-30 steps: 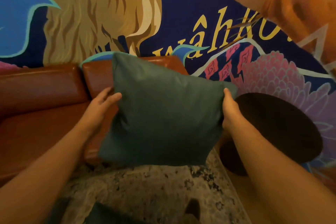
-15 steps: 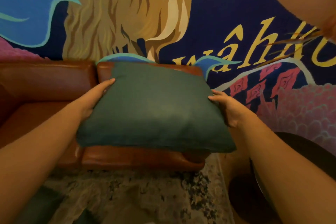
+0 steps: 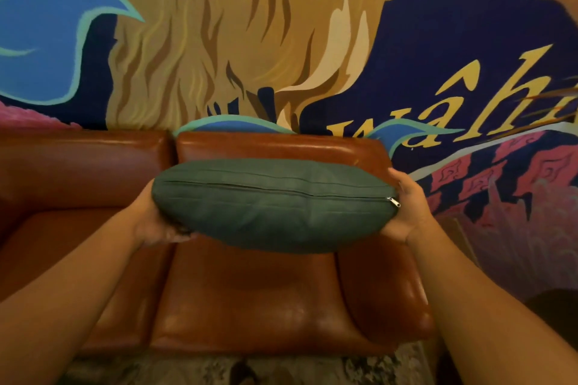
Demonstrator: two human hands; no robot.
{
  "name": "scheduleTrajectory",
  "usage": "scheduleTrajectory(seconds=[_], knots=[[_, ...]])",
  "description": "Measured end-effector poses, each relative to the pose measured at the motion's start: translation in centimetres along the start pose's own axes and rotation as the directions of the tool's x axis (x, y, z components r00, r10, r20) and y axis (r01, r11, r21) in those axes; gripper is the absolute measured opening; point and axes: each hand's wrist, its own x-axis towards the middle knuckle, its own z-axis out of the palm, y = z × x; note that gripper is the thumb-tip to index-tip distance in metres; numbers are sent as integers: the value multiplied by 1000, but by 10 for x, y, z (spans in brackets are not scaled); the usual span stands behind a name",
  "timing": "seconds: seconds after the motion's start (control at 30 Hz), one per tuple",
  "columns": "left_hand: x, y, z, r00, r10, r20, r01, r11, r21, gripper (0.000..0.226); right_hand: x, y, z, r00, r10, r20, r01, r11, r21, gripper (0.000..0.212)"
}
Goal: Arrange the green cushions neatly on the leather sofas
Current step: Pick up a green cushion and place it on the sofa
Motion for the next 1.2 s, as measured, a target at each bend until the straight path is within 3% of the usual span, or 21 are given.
scheduleTrajectory(seconds=[0.13,0.27,0.43,0.6,0.67,0.73,0.8,0.97,1.1,1.2], knots=[[33,25,7,994,-96,43,95,995,38,68,38,6,20,997,-79,-23,81,991,105,65],[66,32,32,995,33,-98,-21,993,120,60,69,3,24,987,-122,-107,135,983,123,58],[99,34,78,997,45,-58,-54,986,-157,71,113,-2,10,980,-106,-170,117,991,58,50],[130,30,126,990,135,-38,-140,962,-234,86,170,-16,-15,972,-73,-225,85,996,41,42],[146,24,134,977,204,-65,-211,970,-122,86,188,-19,-23,968,-67,-241,80,996,46,39],[168,19,142,935,344,-81,-341,939,54,66,208,-26,-31,967,-55,-249,68,997,42,39],[184,16,149,919,381,-97,-366,919,146,76,230,-33,-39,966,-56,-252,59,998,4,41],[217,17,158,930,336,-150,-305,932,195,120,270,-36,-45,959,-91,-268,40,981,-189,37],[249,21,165,915,365,-169,-324,918,228,109,302,-26,-51,953,-108,-282,19,954,-299,35],[278,18,167,909,382,-167,-331,905,269,114,322,-17,-56,946,-100,-308,-10,941,-337,50]])
